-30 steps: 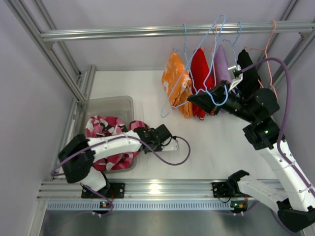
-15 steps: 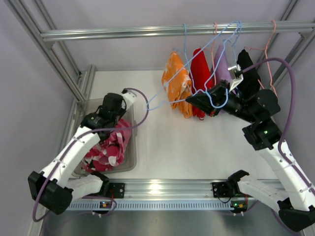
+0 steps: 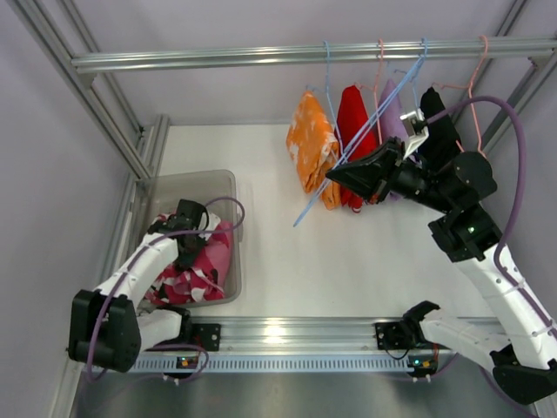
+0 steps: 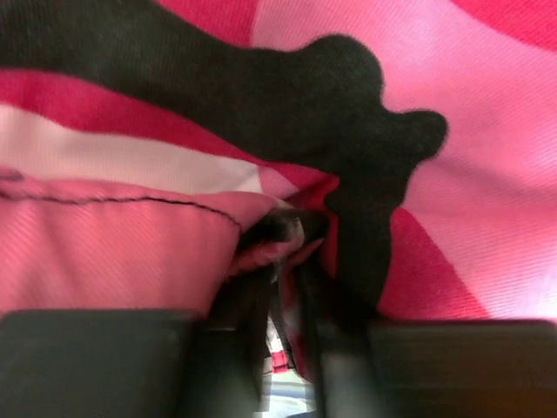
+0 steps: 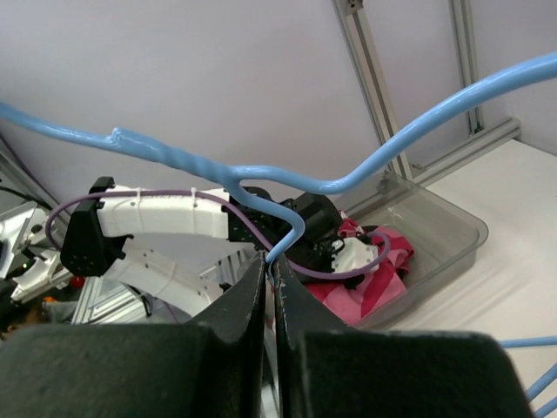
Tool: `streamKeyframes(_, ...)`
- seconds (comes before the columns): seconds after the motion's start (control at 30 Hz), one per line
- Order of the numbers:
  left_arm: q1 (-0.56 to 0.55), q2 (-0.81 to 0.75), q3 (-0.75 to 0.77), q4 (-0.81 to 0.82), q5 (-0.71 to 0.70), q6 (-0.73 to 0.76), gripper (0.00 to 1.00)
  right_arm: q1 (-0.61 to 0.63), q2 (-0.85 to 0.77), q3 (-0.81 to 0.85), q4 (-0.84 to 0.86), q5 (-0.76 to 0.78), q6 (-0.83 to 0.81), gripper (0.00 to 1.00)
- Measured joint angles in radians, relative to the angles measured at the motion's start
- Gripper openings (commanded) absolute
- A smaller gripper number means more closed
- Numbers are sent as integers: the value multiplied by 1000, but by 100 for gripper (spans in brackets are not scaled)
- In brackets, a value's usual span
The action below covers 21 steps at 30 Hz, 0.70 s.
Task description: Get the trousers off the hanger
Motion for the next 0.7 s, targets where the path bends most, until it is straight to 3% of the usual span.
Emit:
streamKeyframes(0.07,12,-11,6,-5,37,19,55,2,1,16,-1,0,-3,0)
streamKeyframes(0.1,16,-27,14,-12,56,26,79,3,1,24,-1,0,-4,0)
streamKeyframes(0.2,24,-100,56,-41,113,50,99,6,0,45,-7,-2,-12,0)
streamKeyframes(0.5,25,-377,370,-90,422,-13,99,27,0,105,-29,-7,-29,0)
streamKeyframes(0.6,26,-404,487,-72,520,-82,98,43,0,113,-29,-7,-36,0)
streamKeyframes(0.7,26,-380,603,-55,723,-162,90,64,2,113,-28,-8,-41,0)
